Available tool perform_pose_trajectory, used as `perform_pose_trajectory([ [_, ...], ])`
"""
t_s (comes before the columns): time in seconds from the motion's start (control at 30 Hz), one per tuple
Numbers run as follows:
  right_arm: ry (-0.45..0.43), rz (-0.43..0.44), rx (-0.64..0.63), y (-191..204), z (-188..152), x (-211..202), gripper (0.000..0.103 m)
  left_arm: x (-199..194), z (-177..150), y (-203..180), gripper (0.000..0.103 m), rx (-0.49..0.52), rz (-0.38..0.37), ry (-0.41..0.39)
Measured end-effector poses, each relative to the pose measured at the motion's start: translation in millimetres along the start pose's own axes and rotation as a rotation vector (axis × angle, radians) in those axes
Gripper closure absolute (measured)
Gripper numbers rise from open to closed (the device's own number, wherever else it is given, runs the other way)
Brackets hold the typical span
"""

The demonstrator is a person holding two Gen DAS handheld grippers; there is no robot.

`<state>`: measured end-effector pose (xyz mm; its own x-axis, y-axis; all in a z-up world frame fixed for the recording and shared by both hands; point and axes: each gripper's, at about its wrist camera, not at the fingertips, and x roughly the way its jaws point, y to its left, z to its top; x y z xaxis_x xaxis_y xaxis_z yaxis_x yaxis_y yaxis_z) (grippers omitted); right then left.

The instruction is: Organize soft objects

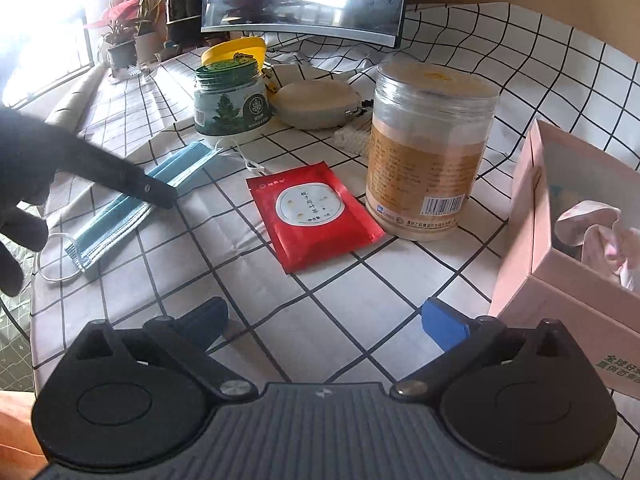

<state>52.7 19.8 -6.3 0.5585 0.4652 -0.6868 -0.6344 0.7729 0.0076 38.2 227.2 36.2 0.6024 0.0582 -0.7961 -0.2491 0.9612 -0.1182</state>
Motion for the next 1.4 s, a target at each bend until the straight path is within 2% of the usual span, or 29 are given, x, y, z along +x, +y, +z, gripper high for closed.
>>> perform_pose_trajectory([
  [0.17, -0.004, 0.002, -0.004, 0, -1, 0, 0.0, -3, 5, 10, 0.069, -0.022, -0.072, 0.016],
  [0.23, -0.004, 0.002, -0.003, 0, -1, 0, 0.0, -18, 3, 8, 0.069, 0.015, -0.021, -0.07],
  [0.3, -0.004, 0.002, -0.004, 0, 0, 0, 0.0, -24, 3, 11, 0.069, 0.028, 0.032, -0.086],
  [0.43, -0.004, 0.002, -0.003, 0, 0, 0, 0.0, -5, 7, 36, 0.069, -0.165, -0.005, 0.011],
  [0.5, -0.004, 0.002, -0.003, 0, 0, 1, 0.0, -1, 7, 36, 0.068, -0.185, -0.021, 0.013],
  [0.6, -0.004, 0.002, -0.003, 0, 0, 1, 0.0, 0, 6, 23, 0.067, -0.125, -0.045, 0.023],
  [0.7, -0.005, 0.003, -0.004, 0, 0, 1, 0.0, 2, 3, 0, 0.064, 0.021, -0.014, 0.016],
  [0.77, -0.005, 0.007, -0.007, 0, 0, 1, 0.0, 3, -1, -15, 0.052, 0.122, 0.0, 0.016],
  [0.83, -0.004, 0.01, -0.01, 0, 1, 1, 0.0, 4, -6, -27, 0.048, 0.205, -0.008, 0.007],
  [0.87, -0.004, 0.011, -0.011, -1, 1, 1, 0.0, 3, -8, -30, 0.047, 0.214, -0.03, 0.001],
  [1.1, 0.02, 0.019, -0.024, -3, 4, 3, 0.0, 0, -11, -28, 0.047, 0.21, -0.048, -0.004],
  [1.13, 0.038, 0.019, -0.018, -3, 7, 4, 0.0, 1, -11, -29, 0.049, 0.225, -0.042, -0.007],
  [1.17, 0.054, 0.021, -0.009, -3, 11, 4, 0.0, 0, -12, -29, 0.063, 0.237, -0.045, -0.013],
  [1.23, 0.017, 0.007, 0.013, -2, 21, 0, 0.0, -2, -13, -26, 0.084, 0.227, -0.081, -0.018],
  [1.3, -0.003, -0.012, 0.012, 3, 32, 2, 0.0, -5, -16, -20, 0.085, 0.198, -0.103, -0.03],
  [1.4, 0.017, -0.026, 0.019, 11, 43, 15, 0.0, -8, -16, -9, 0.087, 0.167, -0.115, -0.043],
])
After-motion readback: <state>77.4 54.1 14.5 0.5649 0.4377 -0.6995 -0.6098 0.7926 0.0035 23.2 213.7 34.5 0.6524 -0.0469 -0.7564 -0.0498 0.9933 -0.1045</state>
